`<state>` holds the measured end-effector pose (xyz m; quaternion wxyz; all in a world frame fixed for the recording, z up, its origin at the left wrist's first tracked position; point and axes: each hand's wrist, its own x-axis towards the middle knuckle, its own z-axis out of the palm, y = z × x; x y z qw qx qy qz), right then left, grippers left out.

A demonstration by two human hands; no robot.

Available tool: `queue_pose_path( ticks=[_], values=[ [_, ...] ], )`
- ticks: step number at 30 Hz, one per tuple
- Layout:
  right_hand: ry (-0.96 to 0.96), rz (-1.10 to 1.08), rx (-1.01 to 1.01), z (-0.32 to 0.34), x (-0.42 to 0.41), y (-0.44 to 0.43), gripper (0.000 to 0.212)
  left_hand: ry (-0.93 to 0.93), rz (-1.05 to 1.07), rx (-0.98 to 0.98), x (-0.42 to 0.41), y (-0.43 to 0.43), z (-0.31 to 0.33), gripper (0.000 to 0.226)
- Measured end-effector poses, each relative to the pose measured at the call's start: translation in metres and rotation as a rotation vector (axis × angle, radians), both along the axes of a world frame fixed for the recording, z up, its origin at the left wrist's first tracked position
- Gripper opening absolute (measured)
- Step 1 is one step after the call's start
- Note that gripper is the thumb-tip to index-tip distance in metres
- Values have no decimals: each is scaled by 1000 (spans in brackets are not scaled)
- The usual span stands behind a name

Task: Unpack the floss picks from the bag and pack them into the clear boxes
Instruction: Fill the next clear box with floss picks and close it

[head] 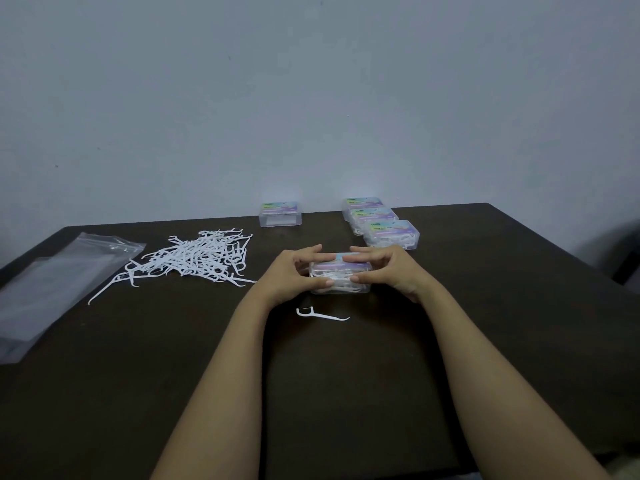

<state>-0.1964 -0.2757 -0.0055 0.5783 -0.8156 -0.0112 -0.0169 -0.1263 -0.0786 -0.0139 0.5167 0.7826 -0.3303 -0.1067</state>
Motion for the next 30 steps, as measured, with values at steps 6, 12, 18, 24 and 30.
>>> queue_pose_path(
  ticks=[6, 12, 18, 24, 30],
  values=[
    [9, -9, 35, 1, -1, -2, 40, 2, 12, -28, 0, 0, 0, 53],
    [18, 11, 27, 2, -2, -3, 41, -100, 59, -12, 0, -6, -3, 53],
    [26, 1, 40, 3, -3, -3, 41, -190, 111, 20, -2, -8, -4, 47],
    [3, -25, -14, 3, -6, -9, 40, -379, 118, 157, -7, -16, -5, 54],
    [-17, -63, -65, 0, -6, -19, 39, -463, 38, 254, -7, -20, -6, 49]
  ],
)
